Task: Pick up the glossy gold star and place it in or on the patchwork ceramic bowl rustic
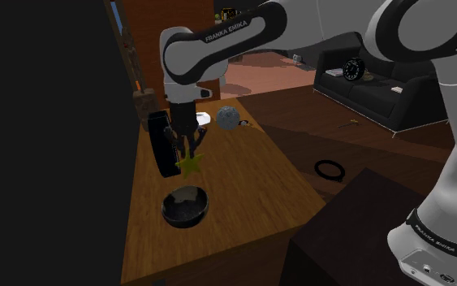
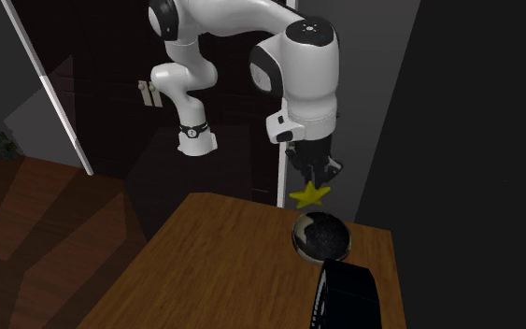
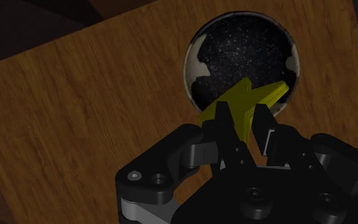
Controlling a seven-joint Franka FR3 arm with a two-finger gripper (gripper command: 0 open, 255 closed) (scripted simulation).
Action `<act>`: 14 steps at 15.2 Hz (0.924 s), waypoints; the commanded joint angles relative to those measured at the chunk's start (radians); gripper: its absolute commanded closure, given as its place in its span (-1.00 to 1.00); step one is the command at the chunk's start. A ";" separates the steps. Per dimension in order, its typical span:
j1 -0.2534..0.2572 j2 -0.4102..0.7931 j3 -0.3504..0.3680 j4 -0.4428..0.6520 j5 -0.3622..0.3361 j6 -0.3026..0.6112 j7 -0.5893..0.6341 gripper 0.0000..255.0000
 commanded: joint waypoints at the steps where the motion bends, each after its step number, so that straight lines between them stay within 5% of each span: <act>1: 0.035 0.028 0.007 0.060 -0.008 -0.024 0.043 1.00; 3: 0.082 0.081 0.012 0.164 -0.023 -0.065 0.094 1.00; 14: 0.082 0.119 0.006 0.078 -0.026 0.056 0.073 1.00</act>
